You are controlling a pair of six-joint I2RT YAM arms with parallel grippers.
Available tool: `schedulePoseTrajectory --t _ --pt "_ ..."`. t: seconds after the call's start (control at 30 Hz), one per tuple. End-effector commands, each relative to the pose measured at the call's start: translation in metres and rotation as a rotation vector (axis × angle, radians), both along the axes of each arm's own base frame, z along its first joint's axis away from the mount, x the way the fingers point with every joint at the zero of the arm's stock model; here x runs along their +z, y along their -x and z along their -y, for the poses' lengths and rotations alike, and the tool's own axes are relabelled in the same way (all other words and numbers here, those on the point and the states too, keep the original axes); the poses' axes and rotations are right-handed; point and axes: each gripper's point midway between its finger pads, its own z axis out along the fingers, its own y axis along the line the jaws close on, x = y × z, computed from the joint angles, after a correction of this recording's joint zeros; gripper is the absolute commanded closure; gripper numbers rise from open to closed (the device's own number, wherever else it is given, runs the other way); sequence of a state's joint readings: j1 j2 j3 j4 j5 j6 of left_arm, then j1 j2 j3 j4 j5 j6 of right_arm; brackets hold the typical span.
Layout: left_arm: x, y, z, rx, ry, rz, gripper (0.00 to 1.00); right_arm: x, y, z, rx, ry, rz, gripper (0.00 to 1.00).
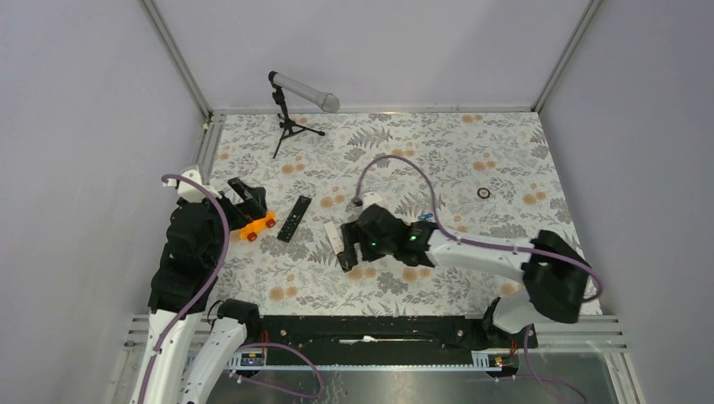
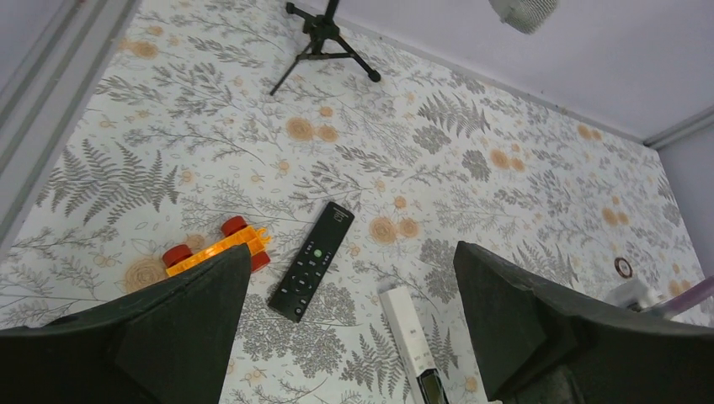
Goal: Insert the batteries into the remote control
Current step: Pick up the remote control from the center of the board.
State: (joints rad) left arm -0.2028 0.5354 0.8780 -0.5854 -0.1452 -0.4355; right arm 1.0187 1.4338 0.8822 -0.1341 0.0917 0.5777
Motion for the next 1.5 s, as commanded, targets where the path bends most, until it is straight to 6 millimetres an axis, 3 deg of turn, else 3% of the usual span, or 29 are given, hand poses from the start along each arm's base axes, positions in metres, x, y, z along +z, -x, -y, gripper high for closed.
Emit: schedulePoseTrajectory --t 0.0,0.13,0.3,0.53,0.63,0.7,0.83,0.9,1.0,1.17,1.33,1.47 --pt "0.016 0.004 -0.026 0.148 0.007 0.077 0.01 -0.001 -0.007 -0.042 0.063 0.124 0.144 0.18" --pt "0.02 0.014 -0.043 0.231 -0.004 0.104 0.01 -0.025 0.003 -0.06 0.113 0.238 0.142 0.17" --pt "0.021 0.021 -0.052 0.266 -0.022 0.122 0.01 -0.048 -0.005 -0.057 0.099 0.393 0.138 0.18" --pt "0.018 0.021 -0.052 0.265 -0.037 0.105 0.01 -0.066 -0.003 -0.047 0.183 0.51 0.128 0.33" --pt "0.018 0.02 -0.05 0.251 -0.034 0.107 0.01 -0.067 -0.002 -0.044 0.181 0.507 0.111 0.44" --pt "0.022 0.017 -0.035 0.163 -0.033 0.128 0.01 -0.067 -0.002 -0.044 0.18 0.488 0.09 0.51" --pt "0.04 0.015 0.027 -0.199 -0.014 0.266 0.02 -0.069 -0.007 -0.038 0.199 0.46 0.065 0.65" --pt "0.047 0.017 0.045 -0.296 0.006 0.329 0.02 -0.07 -0.013 -0.028 0.209 0.455 0.053 0.71" --pt "0.044 0.013 0.05 -0.32 0.013 0.321 0.02 -0.057 -0.016 -0.019 0.296 0.356 0.045 0.76" --pt "0.037 -0.005 0.054 -0.306 0.051 0.191 0.02 -0.007 -0.014 -0.008 0.421 0.16 0.084 0.77" --pt "0.015 -0.008 0.091 -0.464 0.205 0.015 0.03 0.024 -0.024 0.007 0.377 0.034 0.096 0.77" --pt "-0.012 -0.002 0.117 -0.568 0.357 -0.128 0.04 0.046 -0.024 0.009 0.339 -0.126 0.081 0.77"
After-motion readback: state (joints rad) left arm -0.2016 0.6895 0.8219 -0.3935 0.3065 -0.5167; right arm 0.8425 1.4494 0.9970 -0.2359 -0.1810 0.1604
